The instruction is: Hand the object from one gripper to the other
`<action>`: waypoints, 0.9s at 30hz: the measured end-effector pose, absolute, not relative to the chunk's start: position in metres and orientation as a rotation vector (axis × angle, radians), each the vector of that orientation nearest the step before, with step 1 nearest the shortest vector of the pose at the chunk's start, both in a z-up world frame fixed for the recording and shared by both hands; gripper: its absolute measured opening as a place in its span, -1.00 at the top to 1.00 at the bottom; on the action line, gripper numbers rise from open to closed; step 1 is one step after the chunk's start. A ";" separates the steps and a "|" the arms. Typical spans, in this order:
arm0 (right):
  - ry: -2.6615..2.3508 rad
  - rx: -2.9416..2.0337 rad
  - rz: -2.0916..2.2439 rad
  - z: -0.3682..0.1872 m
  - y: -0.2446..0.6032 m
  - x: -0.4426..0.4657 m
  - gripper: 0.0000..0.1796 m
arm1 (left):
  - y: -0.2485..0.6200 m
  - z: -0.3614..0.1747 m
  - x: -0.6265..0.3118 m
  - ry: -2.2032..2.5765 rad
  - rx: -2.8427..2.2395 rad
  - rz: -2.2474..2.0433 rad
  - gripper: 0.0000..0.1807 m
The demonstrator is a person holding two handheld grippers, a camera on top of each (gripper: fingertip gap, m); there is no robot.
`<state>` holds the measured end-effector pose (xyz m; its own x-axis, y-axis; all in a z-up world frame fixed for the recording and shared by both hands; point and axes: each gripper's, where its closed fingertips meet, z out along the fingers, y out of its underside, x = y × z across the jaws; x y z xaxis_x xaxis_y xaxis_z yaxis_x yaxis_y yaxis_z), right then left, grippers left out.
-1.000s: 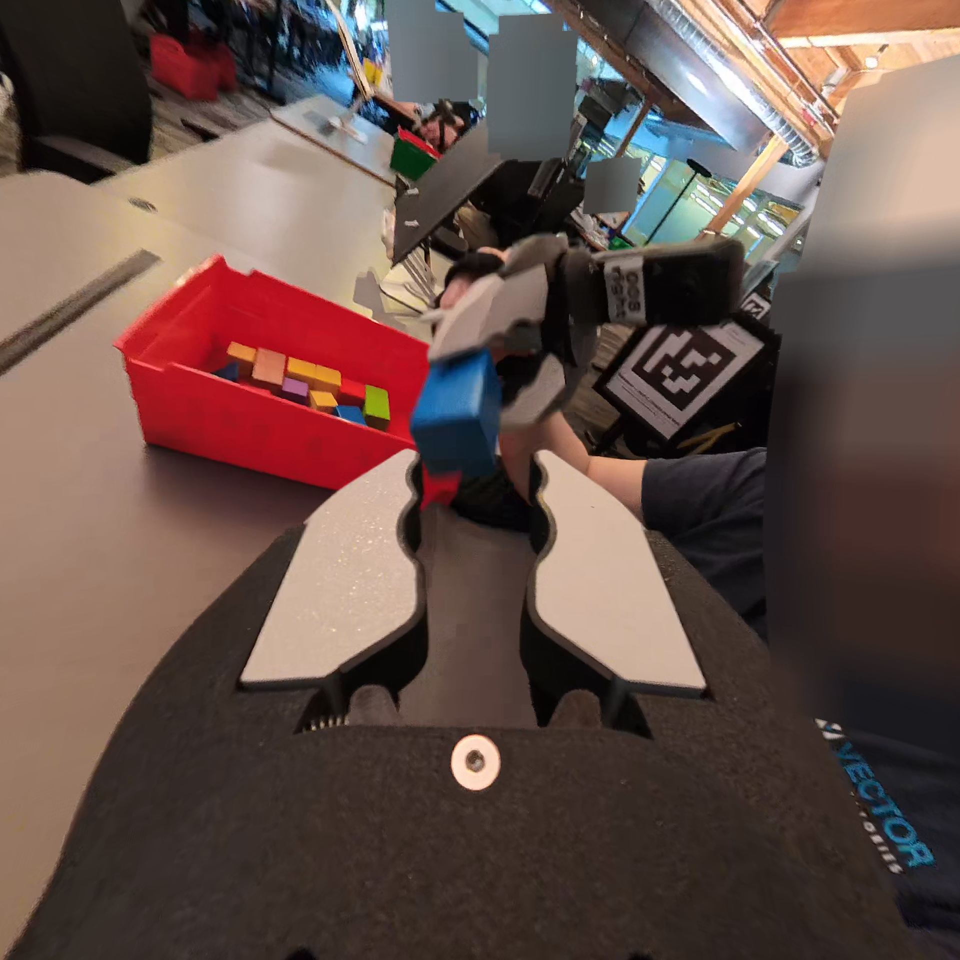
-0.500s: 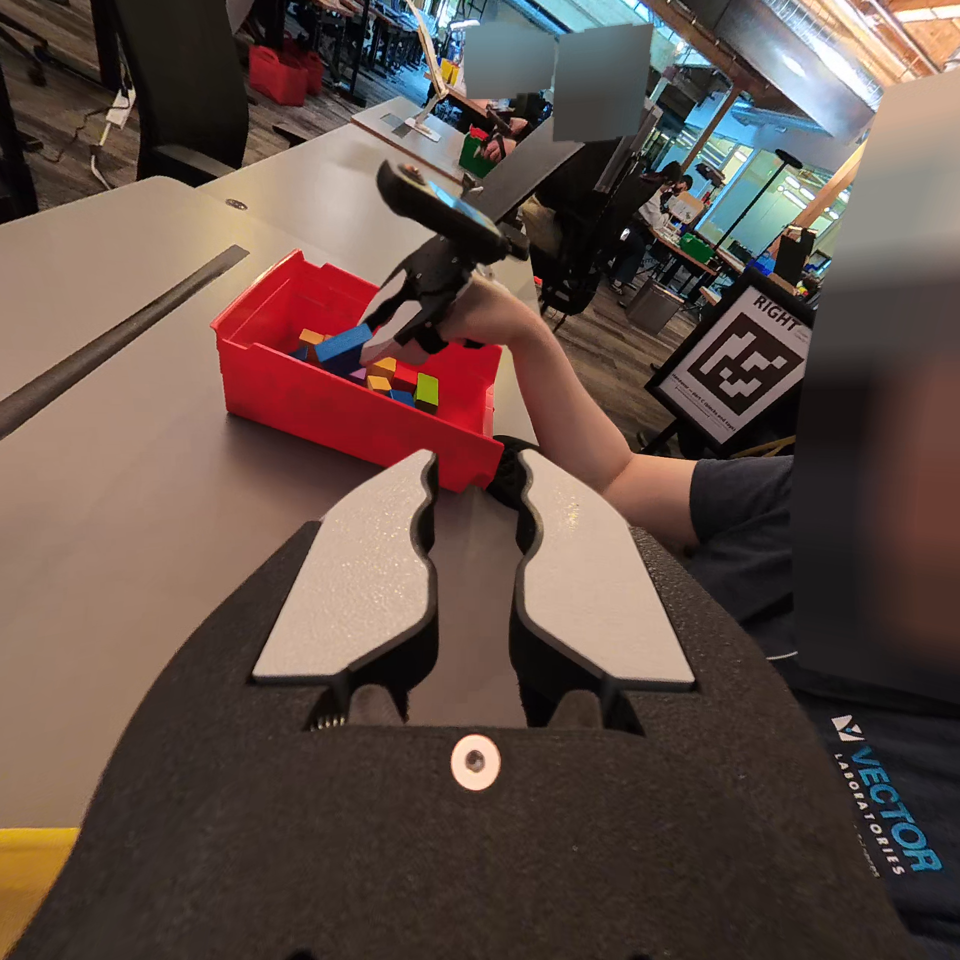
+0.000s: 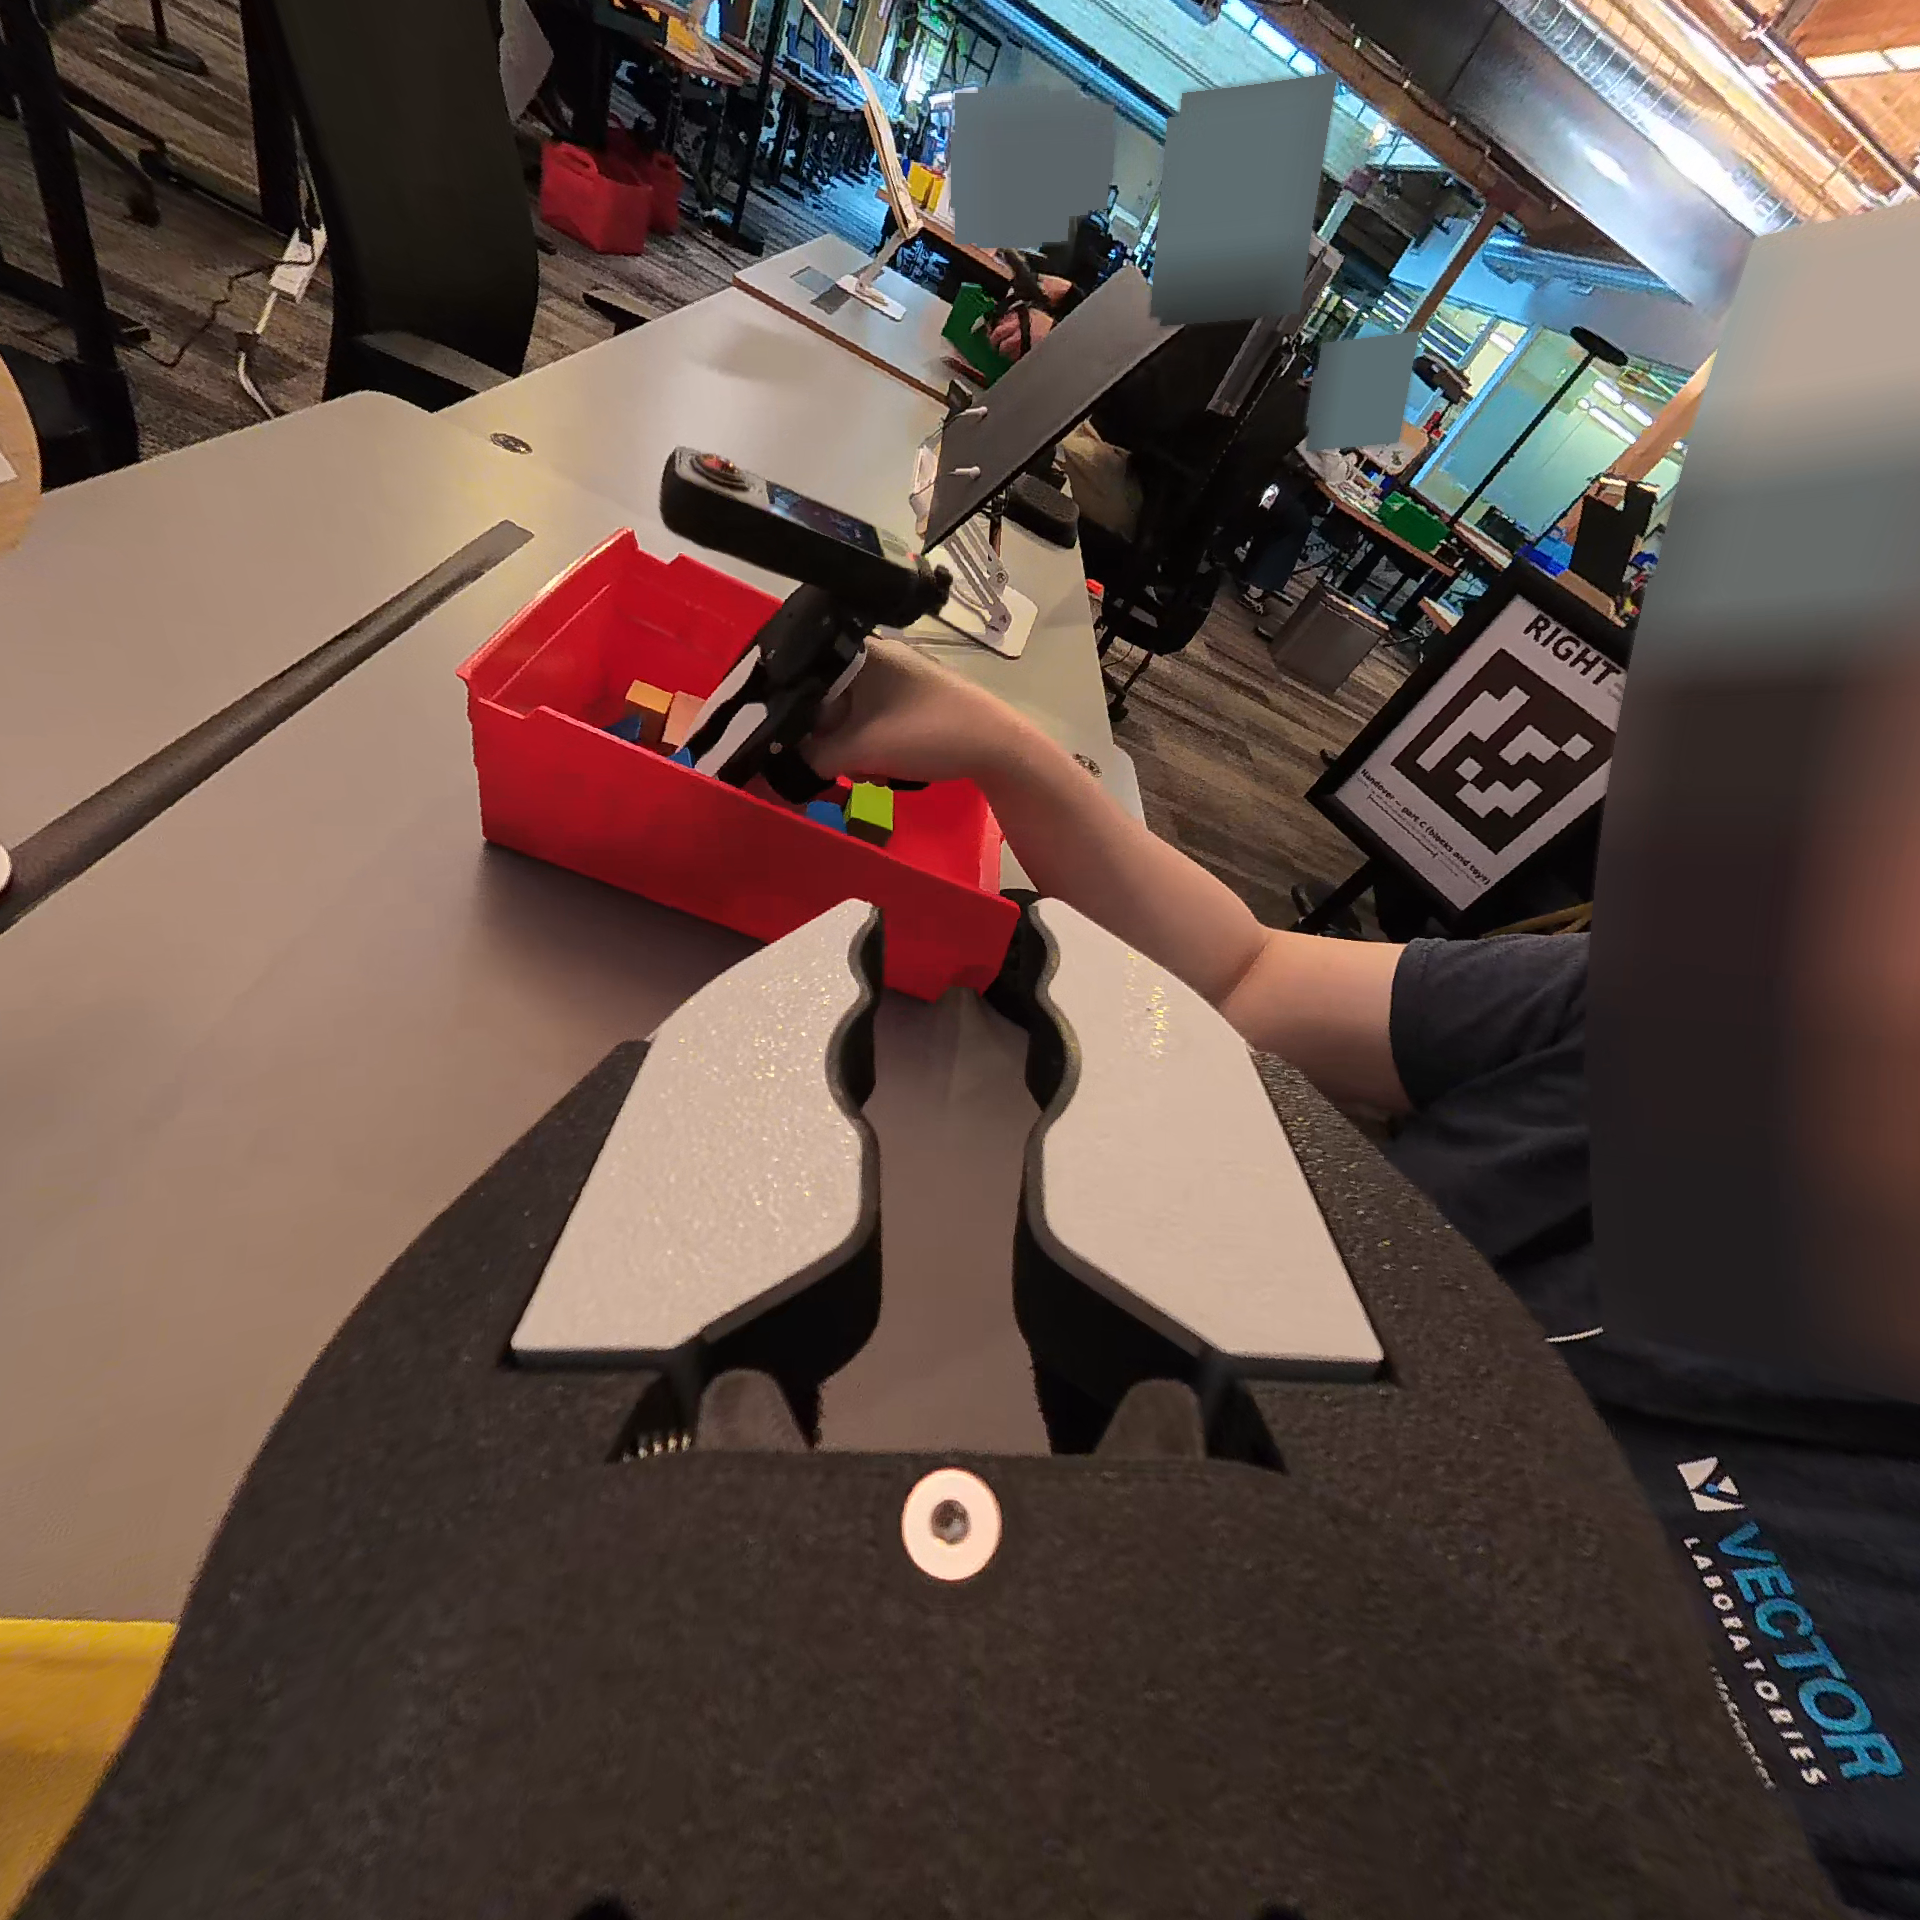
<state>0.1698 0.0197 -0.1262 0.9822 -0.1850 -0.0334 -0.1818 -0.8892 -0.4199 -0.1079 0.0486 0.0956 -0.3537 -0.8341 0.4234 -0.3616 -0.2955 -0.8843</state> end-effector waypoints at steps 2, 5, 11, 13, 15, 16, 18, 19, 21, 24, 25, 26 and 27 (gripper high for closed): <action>0.267 -2.701 -0.010 -0.129 0.020 0.169 0.61 | 0.050 0.096 -0.108 1.567 -1.497 -1.677 0.74; 0.273 -2.704 -0.020 -0.129 0.020 0.169 0.61 | 0.050 0.096 -0.108 1.564 -1.499 -1.679 0.74; 0.261 -2.764 0.038 -0.136 0.012 0.163 0.61 | 0.048 0.094 -0.107 1.578 -1.501 -1.677 0.74; 0.255 -2.778 0.056 -0.139 0.011 0.161 0.61 | 0.047 0.094 -0.107 1.580 -1.503 -1.678 0.74; 0.251 -2.780 0.076 -0.141 0.011 0.160 0.61 | 0.047 0.093 -0.106 1.582 -1.509 -1.679 0.74; 0.245 -2.786 0.083 -0.143 0.011 0.159 0.61 | 0.047 0.092 -0.106 1.581 -1.512 -1.680 0.74; 0.235 -2.795 0.100 -0.146 0.012 0.158 0.61 | 0.047 0.092 -0.106 1.581 -1.516 -1.685 0.74; 0.234 -2.797 0.110 -0.148 0.012 0.158 0.61 | 0.047 0.092 -0.106 1.581 -1.515 -1.687 0.74; 0.229 -2.801 0.124 -0.151 0.012 0.159 0.60 | 0.047 0.092 -0.106 1.583 -1.514 -1.688 0.74; 0.210 -2.803 0.119 -0.152 0.012 0.160 0.60 | 0.047 0.092 -0.106 1.586 -1.514 -1.686 0.75; 0.195 -2.806 0.110 -0.153 0.012 0.160 0.60 | 0.046 0.092 -0.106 1.587 -1.515 -1.688 0.75; 0.182 -2.811 0.101 -0.154 0.012 0.161 0.60 | 0.047 0.092 -0.106 1.586 -1.517 -1.691 0.75; 0.171 -2.815 0.094 -0.156 0.012 0.162 0.60 | 0.046 0.092 -0.106 1.586 -1.518 -1.692 0.75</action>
<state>0.1619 0.0122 -0.1555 0.9907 -0.1071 -0.0841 -0.1282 -0.9421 -0.3099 -0.1061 0.0464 0.0918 -0.3530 -0.8262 0.4391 -0.3846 -0.2997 -0.8731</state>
